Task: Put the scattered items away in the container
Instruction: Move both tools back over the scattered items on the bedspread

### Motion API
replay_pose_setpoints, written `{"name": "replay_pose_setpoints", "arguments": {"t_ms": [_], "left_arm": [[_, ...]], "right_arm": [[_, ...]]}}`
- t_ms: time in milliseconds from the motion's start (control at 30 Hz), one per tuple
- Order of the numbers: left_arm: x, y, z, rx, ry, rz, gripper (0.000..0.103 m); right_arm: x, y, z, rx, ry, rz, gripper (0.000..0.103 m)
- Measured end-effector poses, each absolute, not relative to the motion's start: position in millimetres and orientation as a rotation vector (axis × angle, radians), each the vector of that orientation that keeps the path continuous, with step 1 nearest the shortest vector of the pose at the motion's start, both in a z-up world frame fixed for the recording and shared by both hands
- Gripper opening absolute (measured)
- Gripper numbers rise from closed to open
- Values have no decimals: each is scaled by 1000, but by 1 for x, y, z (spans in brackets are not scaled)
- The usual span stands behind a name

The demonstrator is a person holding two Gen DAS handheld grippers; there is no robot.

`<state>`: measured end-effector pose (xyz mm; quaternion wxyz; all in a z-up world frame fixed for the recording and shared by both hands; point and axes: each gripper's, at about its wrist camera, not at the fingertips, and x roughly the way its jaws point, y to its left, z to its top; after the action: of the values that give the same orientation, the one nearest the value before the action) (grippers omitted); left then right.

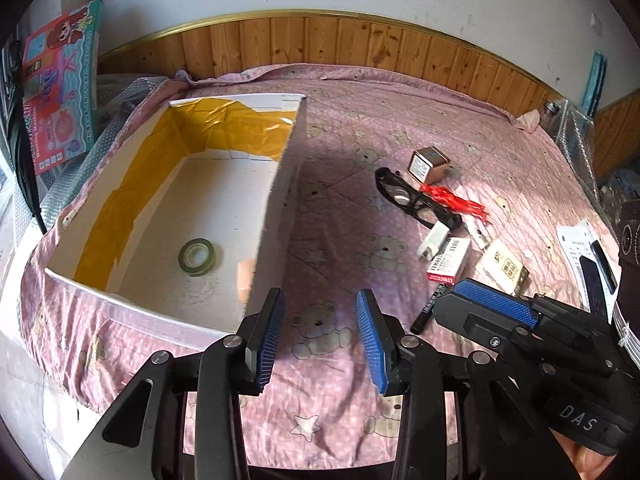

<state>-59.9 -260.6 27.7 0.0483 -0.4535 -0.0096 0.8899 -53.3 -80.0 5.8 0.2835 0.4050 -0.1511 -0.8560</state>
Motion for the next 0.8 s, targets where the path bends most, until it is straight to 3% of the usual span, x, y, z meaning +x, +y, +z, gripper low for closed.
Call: {"name": "replay_pose_setpoints", "arguments": {"t_ms": [333, 800], "left_arm": [[-67, -192, -2, -1421, 57, 2551, 42], [-85, -164, -30, -1483, 77, 2480, 49]], "right_arm": [[-51, -16, -11, 1139, -515, -2374, 31], [-59, 18, -26, 1200, -552, -2420, 31]]}}
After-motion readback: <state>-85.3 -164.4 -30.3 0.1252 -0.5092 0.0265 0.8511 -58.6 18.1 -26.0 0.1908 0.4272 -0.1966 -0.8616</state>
